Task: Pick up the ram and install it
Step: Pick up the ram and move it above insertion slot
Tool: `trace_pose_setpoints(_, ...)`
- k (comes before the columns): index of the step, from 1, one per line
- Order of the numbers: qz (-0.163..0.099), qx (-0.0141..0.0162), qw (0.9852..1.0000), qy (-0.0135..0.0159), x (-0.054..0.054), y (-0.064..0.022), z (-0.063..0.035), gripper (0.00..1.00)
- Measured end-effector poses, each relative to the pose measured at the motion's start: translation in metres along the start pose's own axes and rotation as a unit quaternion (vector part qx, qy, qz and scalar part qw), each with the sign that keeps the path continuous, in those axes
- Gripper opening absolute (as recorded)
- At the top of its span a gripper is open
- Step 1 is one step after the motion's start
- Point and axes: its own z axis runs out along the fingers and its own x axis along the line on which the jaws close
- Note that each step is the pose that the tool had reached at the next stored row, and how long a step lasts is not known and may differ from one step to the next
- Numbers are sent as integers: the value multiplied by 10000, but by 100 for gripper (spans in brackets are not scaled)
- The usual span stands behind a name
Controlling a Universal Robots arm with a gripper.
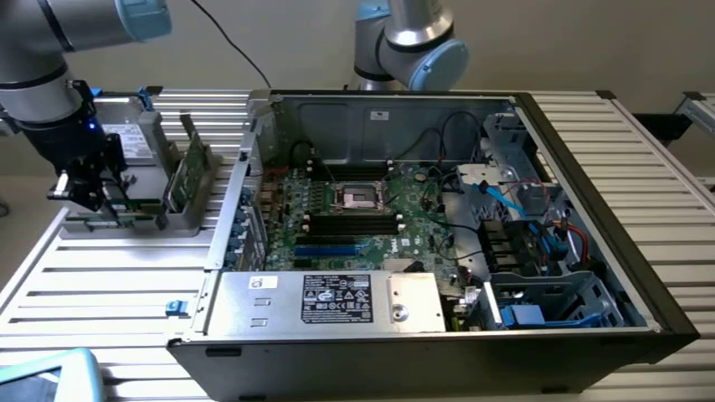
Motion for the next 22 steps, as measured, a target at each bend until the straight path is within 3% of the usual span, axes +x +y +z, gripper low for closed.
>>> trace_pose_setpoints(11, 3, 1, 10000, 6, -31, 6, 177, 43)
trace_pose_setpoints(22, 6, -1, 10000, 4, -29, 7, 209, 43)
